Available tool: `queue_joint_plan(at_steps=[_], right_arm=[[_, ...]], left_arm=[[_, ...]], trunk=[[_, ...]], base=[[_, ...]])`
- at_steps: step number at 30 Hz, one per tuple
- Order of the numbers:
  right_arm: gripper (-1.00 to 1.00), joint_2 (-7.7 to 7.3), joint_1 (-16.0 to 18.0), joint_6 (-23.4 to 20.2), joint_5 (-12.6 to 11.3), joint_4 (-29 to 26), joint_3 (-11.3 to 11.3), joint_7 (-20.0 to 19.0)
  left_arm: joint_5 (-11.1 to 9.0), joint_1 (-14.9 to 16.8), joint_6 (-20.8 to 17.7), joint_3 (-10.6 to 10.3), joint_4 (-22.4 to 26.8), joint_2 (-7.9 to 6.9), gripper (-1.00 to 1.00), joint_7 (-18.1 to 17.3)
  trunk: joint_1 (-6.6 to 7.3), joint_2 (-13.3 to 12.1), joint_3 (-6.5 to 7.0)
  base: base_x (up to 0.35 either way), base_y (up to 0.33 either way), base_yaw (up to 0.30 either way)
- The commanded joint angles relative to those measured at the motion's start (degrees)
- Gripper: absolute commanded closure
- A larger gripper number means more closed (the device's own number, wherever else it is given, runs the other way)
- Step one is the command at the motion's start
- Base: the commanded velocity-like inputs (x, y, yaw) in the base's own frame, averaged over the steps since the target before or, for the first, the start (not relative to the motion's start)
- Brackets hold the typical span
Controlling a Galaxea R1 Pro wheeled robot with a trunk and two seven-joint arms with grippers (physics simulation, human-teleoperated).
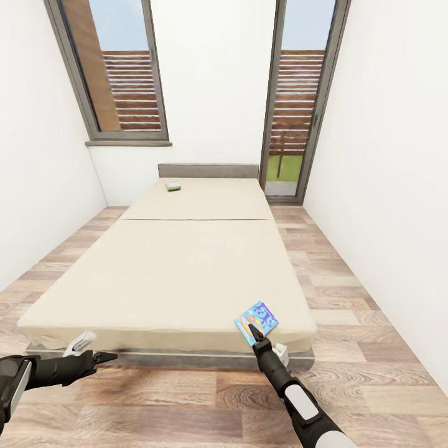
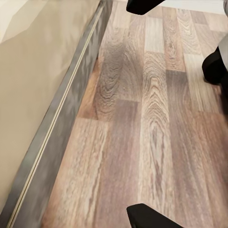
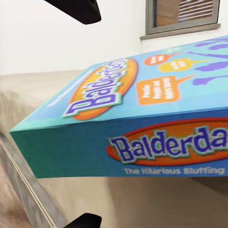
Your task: Put all the toys in the child's room - the three board games (two on the bed and one on the table), the two jigsaw puzzles on the table, and the tennis ball on the table - inside the toy box on the table in the child's room.
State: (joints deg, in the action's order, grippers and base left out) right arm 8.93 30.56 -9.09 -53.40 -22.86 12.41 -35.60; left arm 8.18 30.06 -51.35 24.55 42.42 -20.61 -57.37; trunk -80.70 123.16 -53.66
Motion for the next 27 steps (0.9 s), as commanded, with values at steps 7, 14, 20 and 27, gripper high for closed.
queue_joint_plan(at_steps=[7,14,20,27], right_arm=[[-1.0,0.03,0.03,-0.58,-0.52,0.01,0.25,-0.17],[-1.0,0.03,0.03,-0.66,-0.55,0.01,0.25,-0.46],[-1.0,0.03,0.03,-0.67,-0.56,0.01,0.25,-0.5],[-1.0,0.03,0.03,-0.67,-0.56,0.01,0.25,-0.43]], left_arm=[[0.61,0.04,-0.36,0.24,0.03,0.04,-1.0,-0.55],[0.61,0.02,-0.33,0.24,0.03,0.04,-1.0,-0.55],[0.61,0.05,-0.33,0.24,0.03,0.04,-1.0,-0.55],[0.61,0.05,-0.33,0.24,0.03,0.04,-1.0,-0.55]], trunk=[[0.01,0.02,-0.05],[0.01,0.02,-0.05],[0.01,0.02,-0.05],[0.01,0.02,-0.05]], base=[[-0.007,0.0,0.0],[0.0,0.0,0.0],[0.0,0.0,0.0],[0.0,0.0,0.0]])
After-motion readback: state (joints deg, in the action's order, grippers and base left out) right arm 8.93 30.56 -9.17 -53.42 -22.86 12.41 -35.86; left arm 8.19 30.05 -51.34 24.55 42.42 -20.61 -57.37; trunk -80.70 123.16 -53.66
